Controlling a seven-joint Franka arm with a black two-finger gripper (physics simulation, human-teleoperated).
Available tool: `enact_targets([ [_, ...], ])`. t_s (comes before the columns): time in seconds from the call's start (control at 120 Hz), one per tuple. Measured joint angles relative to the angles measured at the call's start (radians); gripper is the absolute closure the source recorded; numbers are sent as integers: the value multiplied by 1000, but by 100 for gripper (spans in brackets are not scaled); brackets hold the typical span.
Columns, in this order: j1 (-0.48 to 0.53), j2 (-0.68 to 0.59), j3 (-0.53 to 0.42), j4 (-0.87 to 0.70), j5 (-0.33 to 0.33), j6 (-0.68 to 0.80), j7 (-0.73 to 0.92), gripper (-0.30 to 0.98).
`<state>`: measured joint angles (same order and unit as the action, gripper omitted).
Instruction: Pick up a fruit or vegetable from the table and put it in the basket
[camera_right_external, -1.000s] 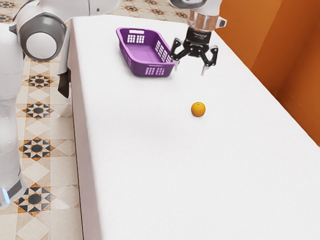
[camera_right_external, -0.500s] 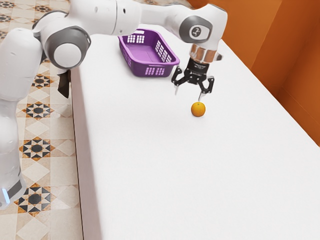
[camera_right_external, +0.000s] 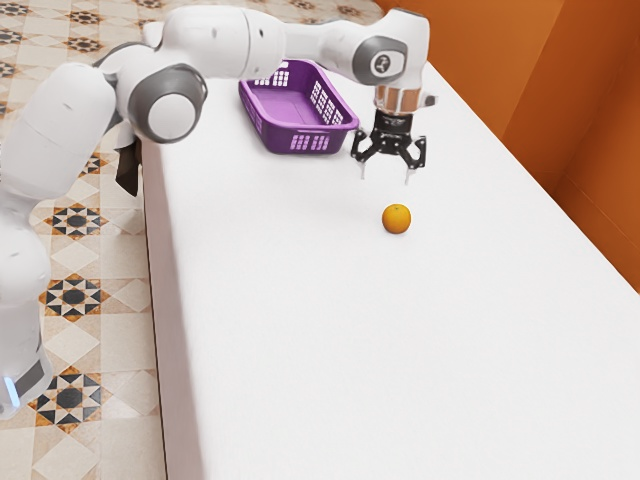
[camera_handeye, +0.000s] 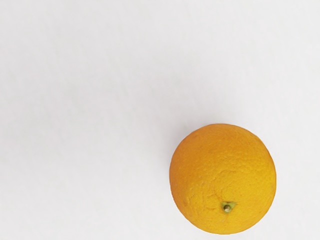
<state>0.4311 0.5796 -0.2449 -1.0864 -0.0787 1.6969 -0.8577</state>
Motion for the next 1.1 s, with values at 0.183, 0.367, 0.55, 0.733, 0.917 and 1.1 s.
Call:
enact_targets([
  [0.183,9,36,-62,4,46,74,43,0],
  [0.367,4,55,-71,-5,54,116,74,0],
  [0.55,0,91,-71,-7,50,134,97,0],
  [0.733,4,109,-78,-5,50,149,114,0],
  [0.917,8,134,-88,-5,50,166,127,0],
  [1.1,10,140,-89,-5,50,179,136,0],
])
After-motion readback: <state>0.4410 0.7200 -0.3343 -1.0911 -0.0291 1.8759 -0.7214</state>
